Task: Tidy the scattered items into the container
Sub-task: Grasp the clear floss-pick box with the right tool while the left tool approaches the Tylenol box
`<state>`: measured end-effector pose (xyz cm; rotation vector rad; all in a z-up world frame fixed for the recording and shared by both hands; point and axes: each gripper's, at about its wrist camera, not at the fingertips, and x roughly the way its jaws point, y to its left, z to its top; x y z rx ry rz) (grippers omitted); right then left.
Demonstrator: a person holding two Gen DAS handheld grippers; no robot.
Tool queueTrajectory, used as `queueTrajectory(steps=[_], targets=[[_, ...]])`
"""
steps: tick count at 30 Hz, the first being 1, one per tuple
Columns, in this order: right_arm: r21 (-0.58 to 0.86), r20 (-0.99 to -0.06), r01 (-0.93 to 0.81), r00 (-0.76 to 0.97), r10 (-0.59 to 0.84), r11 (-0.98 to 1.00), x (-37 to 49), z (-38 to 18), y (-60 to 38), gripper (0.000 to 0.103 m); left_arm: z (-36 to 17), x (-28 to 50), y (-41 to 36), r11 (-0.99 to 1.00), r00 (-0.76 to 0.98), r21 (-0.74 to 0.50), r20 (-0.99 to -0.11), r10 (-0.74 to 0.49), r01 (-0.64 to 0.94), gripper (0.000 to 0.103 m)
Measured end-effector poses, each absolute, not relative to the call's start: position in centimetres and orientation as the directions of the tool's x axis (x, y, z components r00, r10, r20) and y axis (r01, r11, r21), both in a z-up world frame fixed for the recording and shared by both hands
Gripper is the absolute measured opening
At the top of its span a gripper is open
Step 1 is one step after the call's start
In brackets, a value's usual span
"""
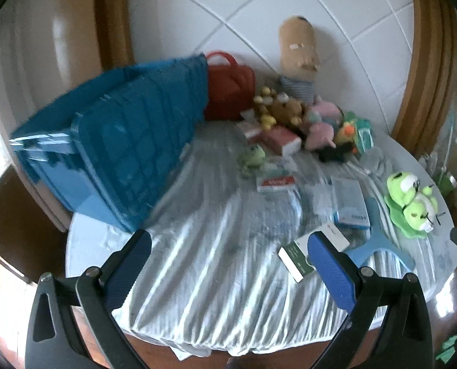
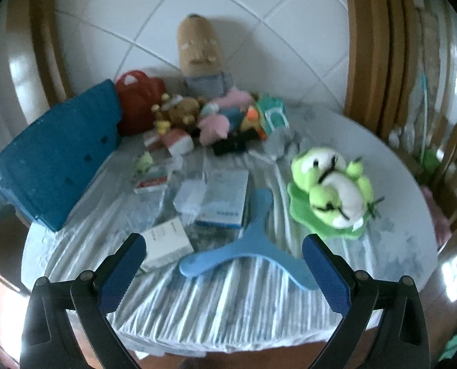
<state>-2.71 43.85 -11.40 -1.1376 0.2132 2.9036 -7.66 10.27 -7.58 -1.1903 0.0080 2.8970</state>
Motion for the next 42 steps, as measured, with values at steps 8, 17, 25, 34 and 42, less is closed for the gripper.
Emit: queueTrajectory(steps=[8,17,25,34,42], targets=[[0.112,-0.774,-0.104,-0.633,-0.021,-0.988,-8.7,-15.8,44.6,0.103,-13.0,-15.1,12.1,-0.995,-0.594,-0.025,-0.801,0.078,-0.097,0.103],[0.170,-0.810,-0.039,-0.575,-0.117,-0.985,-18.6,-18.7,40.3,0.103,-16.0,-23.7,10.1,-0.997,-0.553,-0.022,-0.831,0.061,-0.076,0.103],[0.192,-0.858,0.069,-0.472,-0.202,-0.979,-25.6,-23.0,36.8,0.082,-17.9,-27.6,10.0,-0.999,-0.532,-0.018,-0.846,0.037,-0.041,0.103],[0.170,-0.888,0.044,-0.427,-0.173,-0.984,-28.8,-25.5,36.4,0.083,-20.9,-33.8,12.5,-0.987,-0.501,-0.036,-0.858,0.112,-0.159,0.103],[0.165,-0.896,-0.102,-0.431,-0.105,-0.981,-30.6,-27.6,35.3,0.092,-25.9,-41.1,16.2,-0.926,-0.427,0.011,-0.889,0.163,-0.376,0.103]])
